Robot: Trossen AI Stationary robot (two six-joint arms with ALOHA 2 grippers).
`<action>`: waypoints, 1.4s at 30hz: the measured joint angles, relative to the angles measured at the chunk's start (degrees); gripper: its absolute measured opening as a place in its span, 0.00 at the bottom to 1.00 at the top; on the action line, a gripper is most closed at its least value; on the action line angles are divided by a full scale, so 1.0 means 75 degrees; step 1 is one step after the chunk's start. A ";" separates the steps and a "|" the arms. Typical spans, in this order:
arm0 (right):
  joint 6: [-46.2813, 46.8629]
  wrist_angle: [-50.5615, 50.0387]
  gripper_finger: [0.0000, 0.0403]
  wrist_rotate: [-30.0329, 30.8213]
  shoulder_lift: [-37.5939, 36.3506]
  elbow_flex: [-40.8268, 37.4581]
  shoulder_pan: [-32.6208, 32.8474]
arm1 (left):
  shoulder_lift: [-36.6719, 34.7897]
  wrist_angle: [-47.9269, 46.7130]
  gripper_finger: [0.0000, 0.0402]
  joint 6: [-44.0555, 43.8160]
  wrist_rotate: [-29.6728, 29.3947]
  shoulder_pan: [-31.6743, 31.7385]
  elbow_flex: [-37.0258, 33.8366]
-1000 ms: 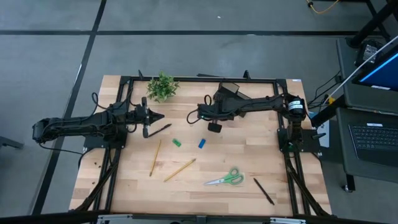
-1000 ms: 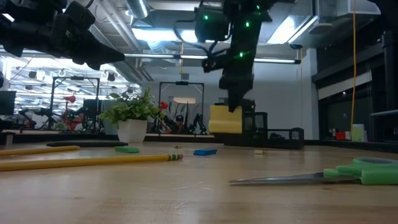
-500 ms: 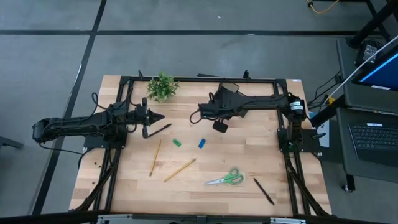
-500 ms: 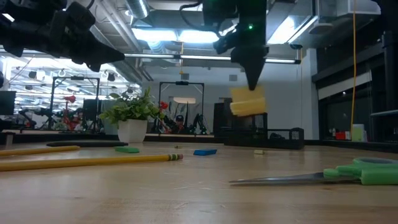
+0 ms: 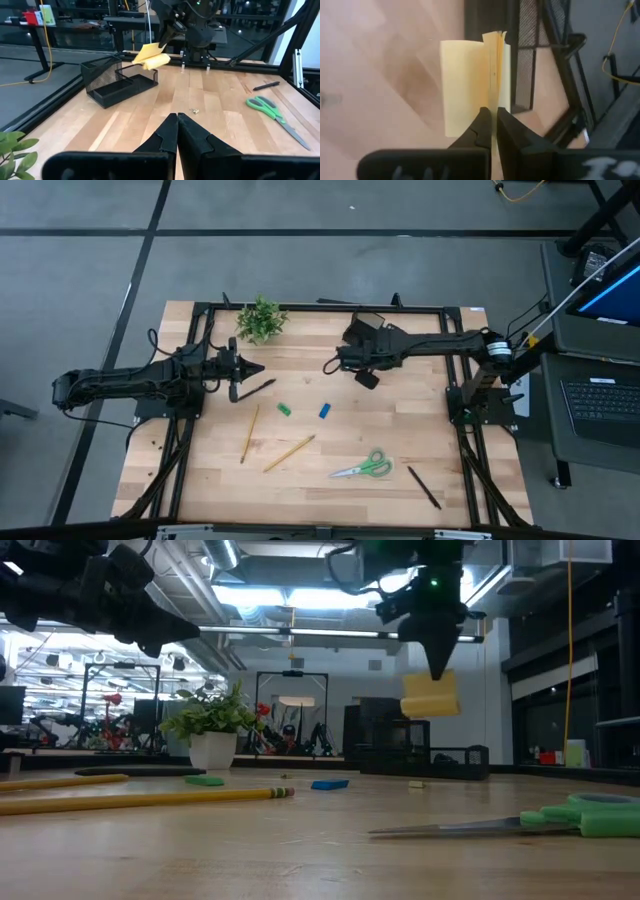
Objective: Pick and place office supplies into organizer
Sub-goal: Put the yellow sticky notes into the black desk organizer
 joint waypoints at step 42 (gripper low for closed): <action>-0.1415 0.3010 0.03 0.0516 -0.1258 -0.3372 -0.1416 | -0.0001 0.0052 0.01 -0.0072 -0.0146 -0.0001 0.0000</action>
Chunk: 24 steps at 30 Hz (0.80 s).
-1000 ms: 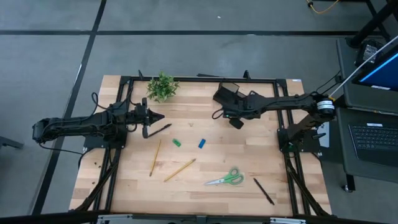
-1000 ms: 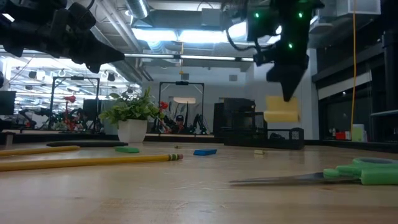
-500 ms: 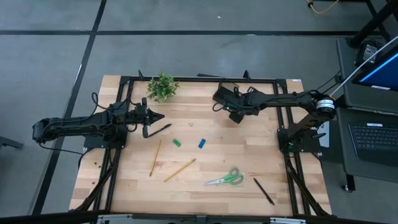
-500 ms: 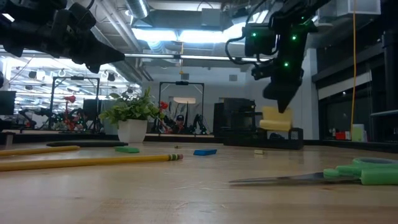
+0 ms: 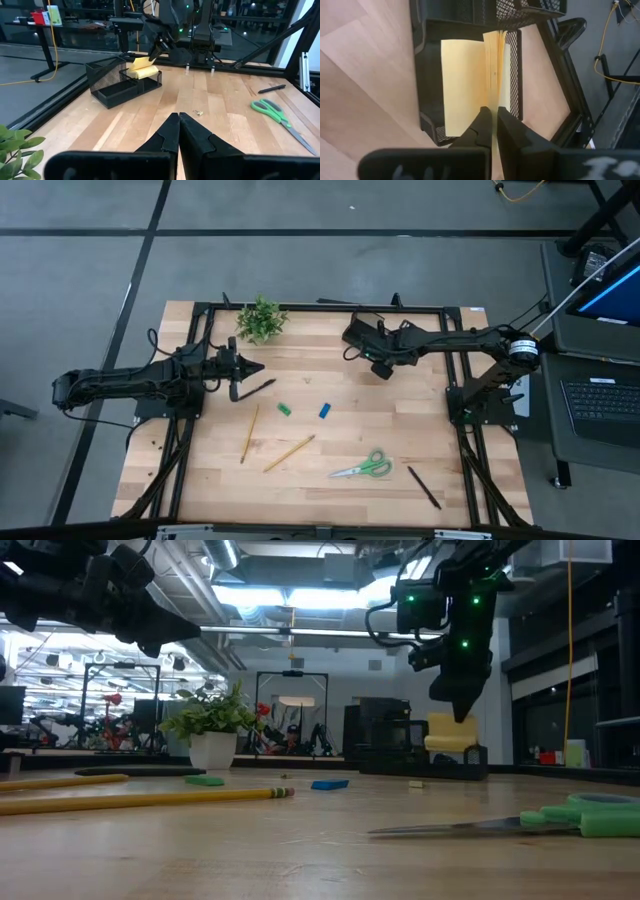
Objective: Pick and place office supplies into organizer
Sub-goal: Put the yellow sticky notes into the black desk organizer
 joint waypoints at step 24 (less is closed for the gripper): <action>-0.0012 0.0673 0.12 0.0221 0.0000 -0.0524 -0.0251 | -0.0002 -0.0003 0.01 0.0000 0.0002 0.0000 0.0000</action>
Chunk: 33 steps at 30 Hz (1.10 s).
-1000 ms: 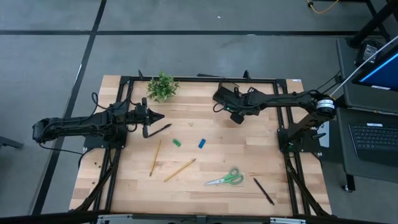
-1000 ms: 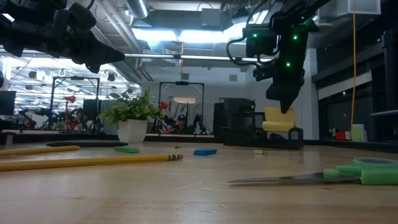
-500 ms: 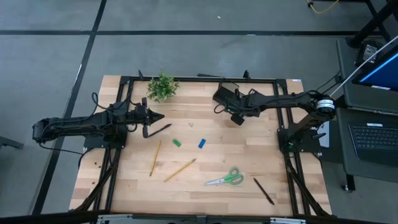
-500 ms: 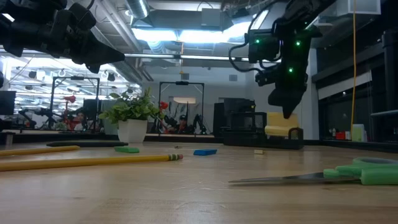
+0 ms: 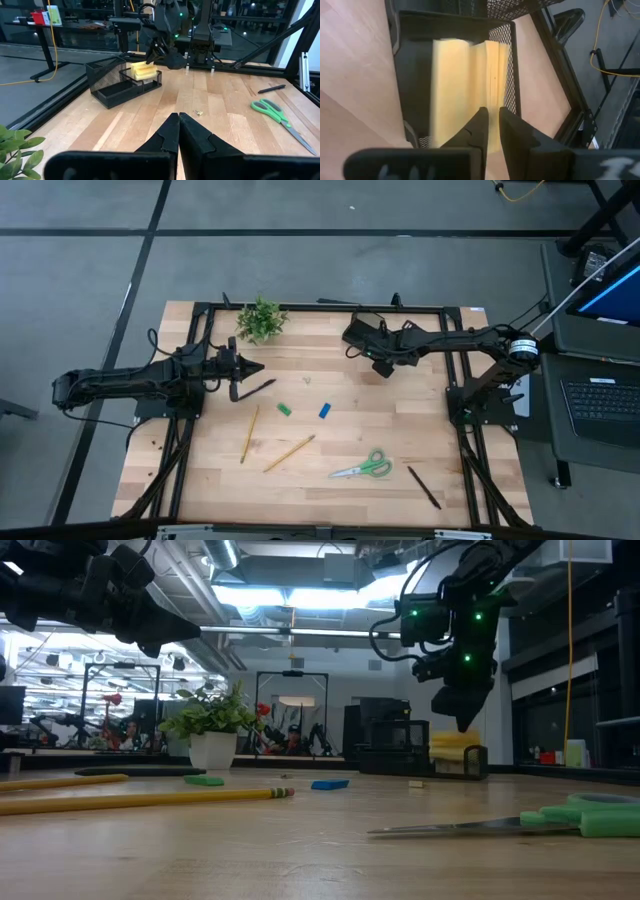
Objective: Pick and place office supplies into organizer
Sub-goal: Put the yellow sticky notes into the black desk organizer
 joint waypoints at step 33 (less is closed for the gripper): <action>-0.0207 0.0668 0.05 -0.1874 0.0000 0.0178 0.0006 | 0.0000 0.0000 0.01 0.0000 0.0001 0.0001 0.0000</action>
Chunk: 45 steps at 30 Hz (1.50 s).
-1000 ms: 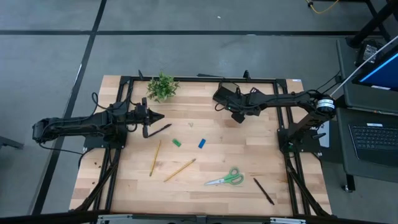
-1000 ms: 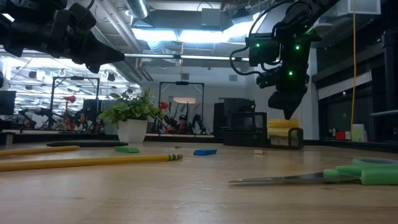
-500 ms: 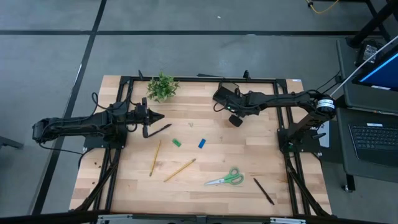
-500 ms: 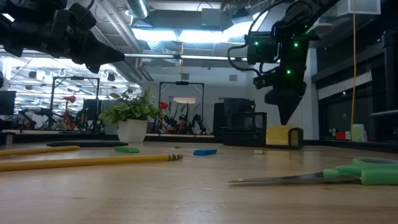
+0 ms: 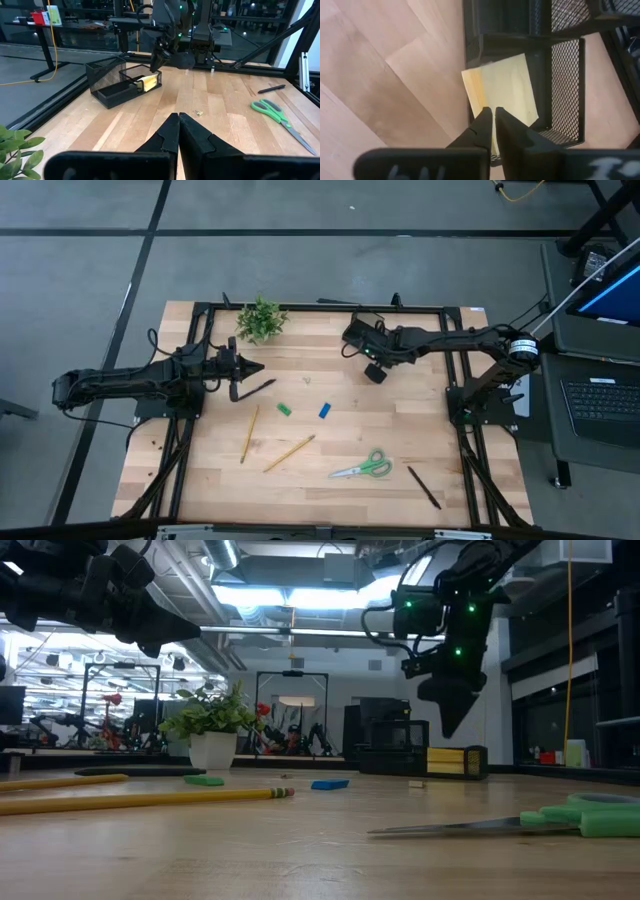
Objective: Pick and place office supplies into organizer
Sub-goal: Put the yellow sticky notes into the black desk organizer
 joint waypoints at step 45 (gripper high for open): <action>-0.0391 0.0951 0.00 0.0072 0.0425 -0.0446 -0.0606 | 0.0002 0.0000 0.01 -0.0023 0.0000 0.0000 0.0000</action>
